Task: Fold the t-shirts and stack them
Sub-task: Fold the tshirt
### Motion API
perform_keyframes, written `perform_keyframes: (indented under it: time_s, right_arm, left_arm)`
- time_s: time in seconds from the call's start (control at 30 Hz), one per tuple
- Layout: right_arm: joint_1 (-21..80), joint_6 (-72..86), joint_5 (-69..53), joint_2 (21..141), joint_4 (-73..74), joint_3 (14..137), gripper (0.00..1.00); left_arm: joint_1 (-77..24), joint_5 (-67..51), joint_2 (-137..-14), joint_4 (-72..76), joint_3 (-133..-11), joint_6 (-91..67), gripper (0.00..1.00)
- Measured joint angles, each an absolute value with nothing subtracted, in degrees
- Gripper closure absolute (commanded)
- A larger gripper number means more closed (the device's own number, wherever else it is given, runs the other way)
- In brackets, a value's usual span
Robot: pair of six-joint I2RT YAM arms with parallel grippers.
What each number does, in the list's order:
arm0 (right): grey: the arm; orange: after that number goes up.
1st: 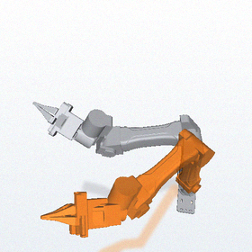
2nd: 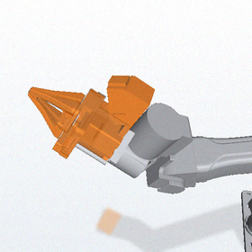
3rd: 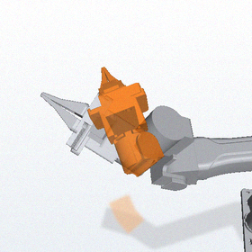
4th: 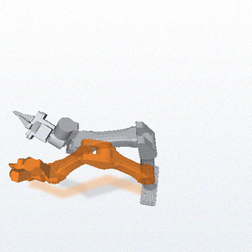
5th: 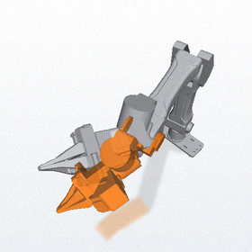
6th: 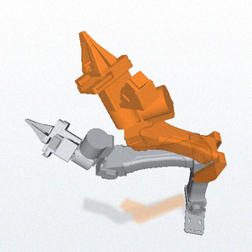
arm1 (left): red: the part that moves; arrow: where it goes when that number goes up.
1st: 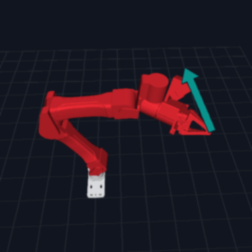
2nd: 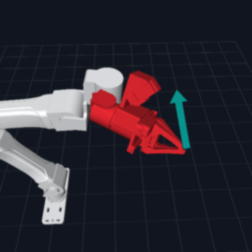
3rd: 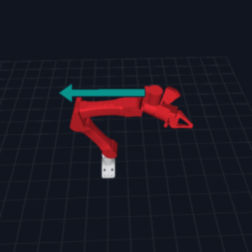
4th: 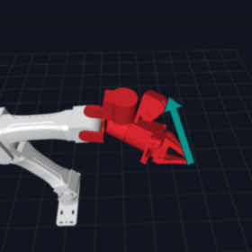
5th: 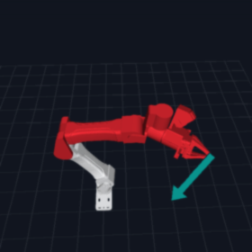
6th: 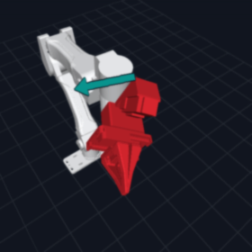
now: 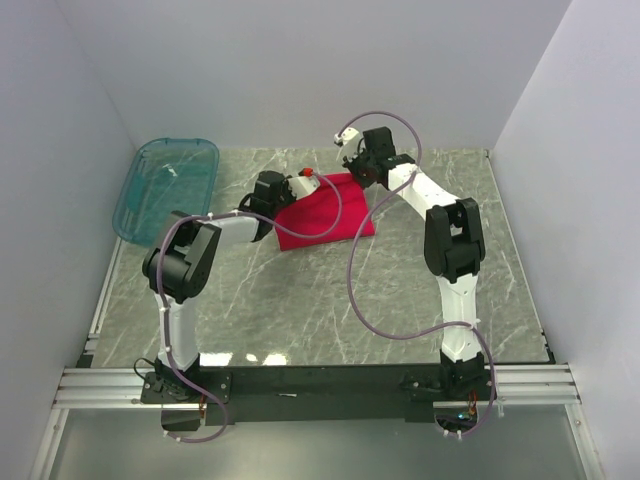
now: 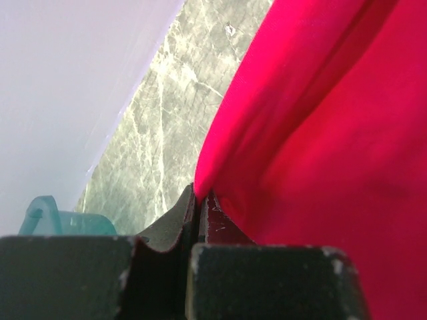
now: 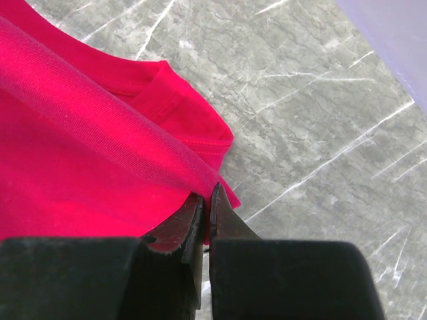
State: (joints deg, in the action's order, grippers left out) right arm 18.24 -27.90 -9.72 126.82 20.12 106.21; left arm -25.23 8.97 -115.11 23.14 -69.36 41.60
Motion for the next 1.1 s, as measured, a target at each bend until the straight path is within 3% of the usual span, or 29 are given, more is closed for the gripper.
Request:
perform_keyframes:
  time_s: [0.33,0.4,0.43,0.47,0.5,0.63,0.7,0.77,0.9,1.0,1.1]
  right_arm:
    - [18.2,-27.4,-9.4,126.9,20.2,107.3,1.0]
    - [18.2,-26.9,-9.1,127.2,20.2,107.9,0.75]
    - [18.2,-26.6,-9.0,127.5,20.2,108.3,0.59]
    - [18.2,-25.9,-8.5,127.8,20.2,108.9,0.46]
    - [18.3,-25.2,-7.5,128.2,20.1,109.5,0.36]
    - [18.2,-21.0,-3.5,129.8,19.7,112.6,0.31]
    - [18.0,-18.8,-3.4,129.7,19.7,112.6,0.31]
    - [17.4,-17.5,-6.0,128.6,19.5,111.0,0.3]
    - [14.7,-20.1,-23.4,122.6,25.3,103.7,0.32]
    - [13.1,-23.4,-37.0,120.1,31.6,101.2,0.42]
    - [12.7,-25.0,-47.8,119.0,36.5,98.0,0.55]
  left_arm:
    - [-25.0,9.0,-115.7,21.9,-70.5,41.5,0.99]
    - [-24.9,9.1,-116.1,21.6,-71.1,41.3,0.9]
    - [-24.9,9.2,-116.3,21.5,-71.4,41.3,0.8]
    - [-24.9,9.6,-116.4,21.4,-71.8,41.3,0.57]
    - [-24.9,10.5,-116.5,21.7,-72.0,40.8,0.47]
    - [-24.4,14.7,-115.9,23.2,-72.9,36.1,0.27]
    - [-23.6,15.7,-114.1,20.7,-74.5,32.8,0.25]
    - [-22.7,15.7,-110.7,15.9,-76.6,27.9,0.17]
    - [-19.8,9.3,-99.8,5.2,-80.9,11.0,0.19]
    - [-17.0,-1.4,-92.1,2.0,-79.8,-2.4,0.32]
    - [-15.3,-14.3,-87.1,6.3,-71.1,-16.7,0.48]
